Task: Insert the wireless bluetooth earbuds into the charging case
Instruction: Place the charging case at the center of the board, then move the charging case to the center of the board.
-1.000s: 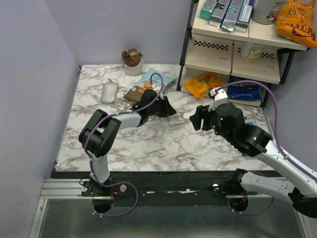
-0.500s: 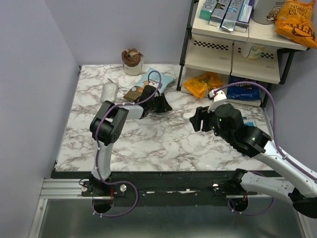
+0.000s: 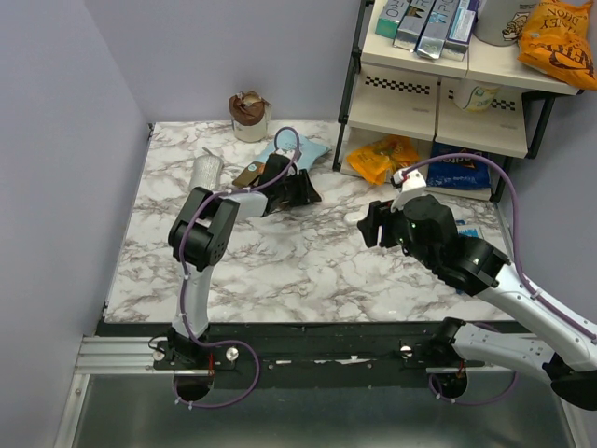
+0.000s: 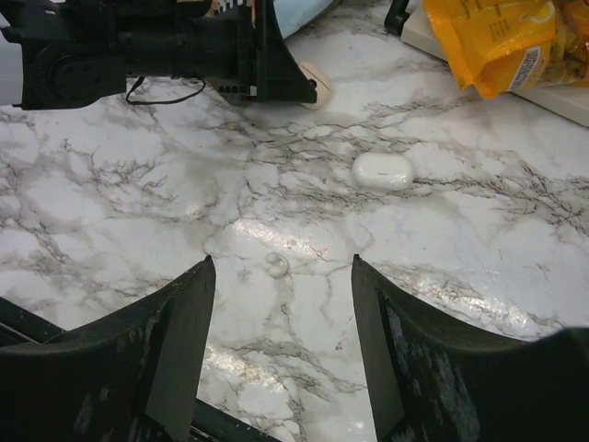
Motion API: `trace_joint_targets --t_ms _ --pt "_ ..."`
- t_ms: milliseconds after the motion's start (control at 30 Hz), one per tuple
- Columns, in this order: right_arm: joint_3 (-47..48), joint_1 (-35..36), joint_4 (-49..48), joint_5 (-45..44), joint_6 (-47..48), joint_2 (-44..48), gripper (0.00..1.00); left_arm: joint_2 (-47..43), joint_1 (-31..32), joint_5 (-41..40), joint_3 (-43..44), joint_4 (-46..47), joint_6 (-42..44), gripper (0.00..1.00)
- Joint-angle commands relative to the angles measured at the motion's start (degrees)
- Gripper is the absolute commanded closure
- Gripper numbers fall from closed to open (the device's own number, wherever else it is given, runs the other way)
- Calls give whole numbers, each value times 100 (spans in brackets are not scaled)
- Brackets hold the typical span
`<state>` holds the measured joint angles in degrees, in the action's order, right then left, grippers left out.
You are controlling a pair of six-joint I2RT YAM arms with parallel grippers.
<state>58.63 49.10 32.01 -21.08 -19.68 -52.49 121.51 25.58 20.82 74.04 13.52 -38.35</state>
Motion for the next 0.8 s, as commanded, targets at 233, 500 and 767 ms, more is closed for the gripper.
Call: trace_joint_targets --t_ms 233,500,767 --pt "-132 -6 -89 -142 -150 63 30 -1392 -273 -254 -1031 -745 468 44" --pt "-290 -23 -379 -553 -238 -252 27 -3217 -177 -1244 -1593 -1343 548 42" --pt "-537 -445 -749 -380 -730 -833 22 -5040 228 -2531 -3386 -728 -768 1"
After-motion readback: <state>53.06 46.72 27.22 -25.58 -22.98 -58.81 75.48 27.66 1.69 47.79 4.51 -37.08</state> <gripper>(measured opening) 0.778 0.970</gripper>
